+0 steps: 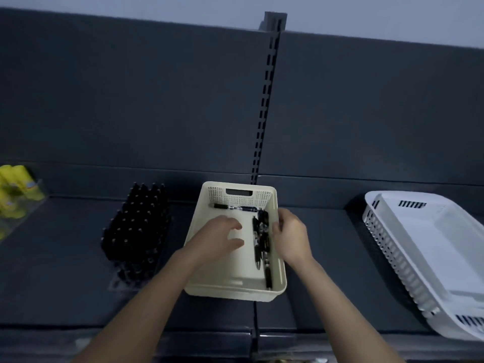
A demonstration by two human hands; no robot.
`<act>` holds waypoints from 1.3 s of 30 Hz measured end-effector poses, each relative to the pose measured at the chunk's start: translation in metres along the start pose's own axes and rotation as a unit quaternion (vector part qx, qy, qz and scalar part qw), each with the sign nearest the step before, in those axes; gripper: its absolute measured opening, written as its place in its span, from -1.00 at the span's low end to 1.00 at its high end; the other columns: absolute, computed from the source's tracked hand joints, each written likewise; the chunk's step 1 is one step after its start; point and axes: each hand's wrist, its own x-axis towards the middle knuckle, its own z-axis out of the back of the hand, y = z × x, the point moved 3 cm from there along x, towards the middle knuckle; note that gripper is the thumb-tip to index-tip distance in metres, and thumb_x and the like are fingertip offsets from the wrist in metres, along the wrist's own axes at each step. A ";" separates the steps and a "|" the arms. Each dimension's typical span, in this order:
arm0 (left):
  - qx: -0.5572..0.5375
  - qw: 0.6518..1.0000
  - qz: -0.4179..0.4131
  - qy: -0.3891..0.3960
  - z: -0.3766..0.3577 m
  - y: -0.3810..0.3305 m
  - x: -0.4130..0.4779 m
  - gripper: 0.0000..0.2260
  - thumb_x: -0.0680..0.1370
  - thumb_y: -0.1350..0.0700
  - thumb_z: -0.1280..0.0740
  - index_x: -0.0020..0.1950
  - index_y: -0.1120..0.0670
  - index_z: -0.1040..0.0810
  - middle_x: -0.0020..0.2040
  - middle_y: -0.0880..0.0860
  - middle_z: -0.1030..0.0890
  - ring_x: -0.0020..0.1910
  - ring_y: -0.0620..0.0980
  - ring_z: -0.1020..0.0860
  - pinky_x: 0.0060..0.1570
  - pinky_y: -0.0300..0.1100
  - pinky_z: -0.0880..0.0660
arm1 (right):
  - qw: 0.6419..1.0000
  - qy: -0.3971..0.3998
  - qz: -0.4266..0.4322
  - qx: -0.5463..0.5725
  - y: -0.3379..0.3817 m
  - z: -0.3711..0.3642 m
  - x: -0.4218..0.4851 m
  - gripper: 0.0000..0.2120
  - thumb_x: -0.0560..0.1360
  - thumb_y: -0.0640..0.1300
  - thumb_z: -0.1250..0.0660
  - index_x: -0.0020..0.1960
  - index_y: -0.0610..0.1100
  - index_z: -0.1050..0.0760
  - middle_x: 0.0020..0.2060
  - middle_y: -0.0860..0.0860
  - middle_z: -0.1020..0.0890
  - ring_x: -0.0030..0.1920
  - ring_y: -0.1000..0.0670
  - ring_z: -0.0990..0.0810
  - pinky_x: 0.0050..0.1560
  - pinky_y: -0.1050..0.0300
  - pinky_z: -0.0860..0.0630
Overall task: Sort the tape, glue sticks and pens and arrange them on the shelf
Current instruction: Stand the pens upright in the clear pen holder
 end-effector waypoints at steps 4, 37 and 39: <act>0.053 0.998 0.039 0.007 -0.010 0.010 0.024 -0.61 0.58 0.07 -0.30 0.39 0.11 -0.42 0.35 0.10 -0.42 0.32 0.02 -0.40 0.24 -0.24 -0.27 | 1.000 0.000 0.000 0.002 0.001 -0.009 0.005 -0.82 0.48 -0.35 -0.06 -0.16 -0.17 -0.39 -0.23 -0.10 -0.56 -0.25 -0.09 -0.49 -0.32 0.14 -0.30; 0.065 0.972 0.226 0.024 -0.055 -0.032 0.082 -0.62 0.49 -0.02 -0.34 0.19 0.14 -0.34 0.13 0.14 -0.47 0.12 0.14 -0.53 -0.10 -0.10 -0.41 | 1.000 -0.022 -0.009 -0.021 0.002 -0.007 0.004 -0.79 0.49 -0.30 -0.10 -0.03 -0.17 -0.49 -0.20 -0.08 -0.59 -0.21 -0.08 -0.52 -0.23 0.02 -0.48; 0.058 0.969 0.239 0.016 -0.055 -0.033 0.080 -0.65 0.48 0.00 -0.35 0.14 0.13 -0.36 0.11 0.13 -0.49 0.11 0.14 -0.54 -0.11 -0.11 -0.41 | 0.999 -0.024 -0.011 -0.018 0.003 -0.007 0.004 -0.78 0.49 -0.30 -0.10 -0.01 -0.17 -0.50 -0.21 -0.07 -0.59 -0.22 -0.08 -0.52 -0.24 0.05 -0.46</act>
